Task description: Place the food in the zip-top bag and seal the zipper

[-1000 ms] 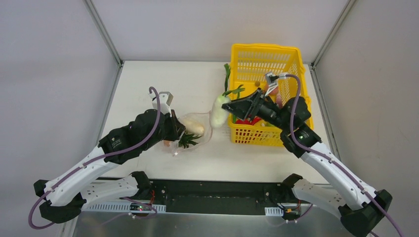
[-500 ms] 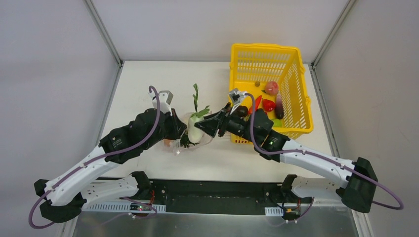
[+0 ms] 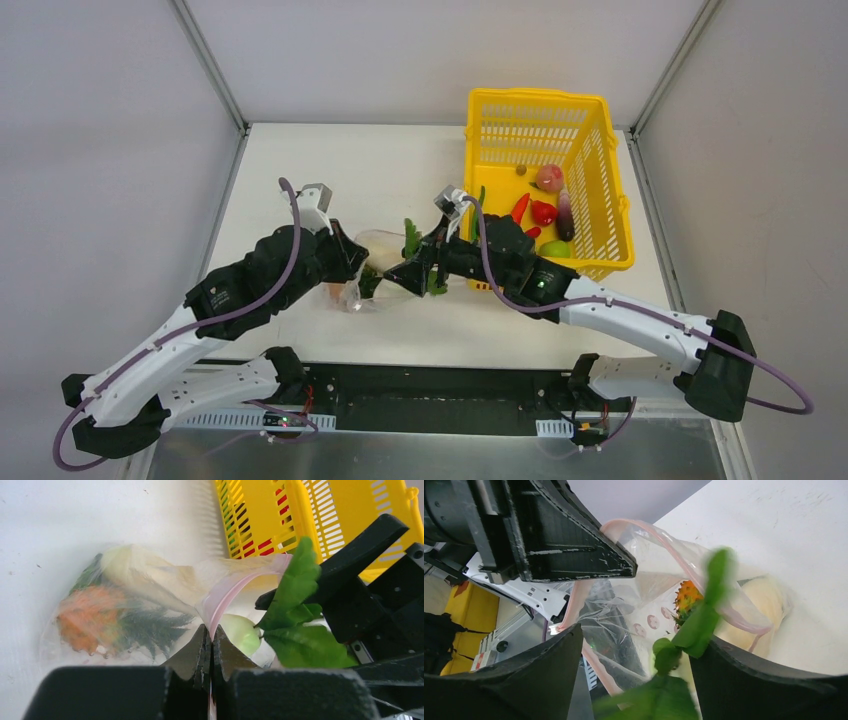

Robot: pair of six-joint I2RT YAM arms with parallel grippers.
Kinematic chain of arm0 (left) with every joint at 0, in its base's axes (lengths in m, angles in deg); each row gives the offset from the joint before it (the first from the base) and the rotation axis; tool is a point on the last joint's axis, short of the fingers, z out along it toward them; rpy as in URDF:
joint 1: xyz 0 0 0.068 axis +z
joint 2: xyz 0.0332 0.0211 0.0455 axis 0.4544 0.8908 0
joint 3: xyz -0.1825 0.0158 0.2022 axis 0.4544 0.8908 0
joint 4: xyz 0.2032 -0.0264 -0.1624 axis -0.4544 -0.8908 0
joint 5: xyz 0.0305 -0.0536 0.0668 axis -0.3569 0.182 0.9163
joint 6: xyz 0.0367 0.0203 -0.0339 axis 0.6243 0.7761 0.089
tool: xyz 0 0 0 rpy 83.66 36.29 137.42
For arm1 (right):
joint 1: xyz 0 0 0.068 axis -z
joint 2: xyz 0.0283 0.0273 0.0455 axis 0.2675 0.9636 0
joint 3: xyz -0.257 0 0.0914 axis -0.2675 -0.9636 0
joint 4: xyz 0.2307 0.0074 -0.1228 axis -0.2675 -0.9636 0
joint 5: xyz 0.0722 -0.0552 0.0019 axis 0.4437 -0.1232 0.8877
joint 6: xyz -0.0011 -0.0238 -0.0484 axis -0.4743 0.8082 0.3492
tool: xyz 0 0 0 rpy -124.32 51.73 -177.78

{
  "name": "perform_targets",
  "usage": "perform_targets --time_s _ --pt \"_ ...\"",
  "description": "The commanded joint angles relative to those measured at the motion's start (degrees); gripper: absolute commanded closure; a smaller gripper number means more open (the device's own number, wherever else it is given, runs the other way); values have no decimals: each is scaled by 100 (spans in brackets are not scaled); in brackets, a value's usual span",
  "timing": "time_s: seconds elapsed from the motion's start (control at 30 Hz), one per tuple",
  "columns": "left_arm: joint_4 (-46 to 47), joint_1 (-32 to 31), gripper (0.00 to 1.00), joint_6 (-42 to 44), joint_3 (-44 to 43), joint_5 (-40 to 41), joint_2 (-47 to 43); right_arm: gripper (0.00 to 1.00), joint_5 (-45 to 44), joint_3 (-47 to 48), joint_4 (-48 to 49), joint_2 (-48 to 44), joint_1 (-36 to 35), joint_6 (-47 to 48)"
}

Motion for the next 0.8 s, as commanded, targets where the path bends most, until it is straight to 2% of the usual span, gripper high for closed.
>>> perform_targets --time_s 0.0,0.13,0.2,0.3,0.43,0.57,0.77 --pt "218 16 100 -101 11 177 -101 24 165 719 -1012 -9 -16 474" --pt "216 23 100 -100 30 190 -120 41 180 890 -1429 15 -18 517" --pt "209 17 100 -96 35 173 -108 39 233 1265 -2095 155 -16 679" --pt "182 23 100 -88 37 164 -124 32 -195 1838 -3445 447 -18 1027" --pt "173 20 99 -83 31 155 -106 31 -320 2375 -4606 727 -23 1387" --pt "174 20 99 -90 42 177 -99 30 87 2600 -5052 884 -20 1578" --pt "174 22 99 -98 34 149 -105 30 47 2777 -5038 1168 -17 1559"
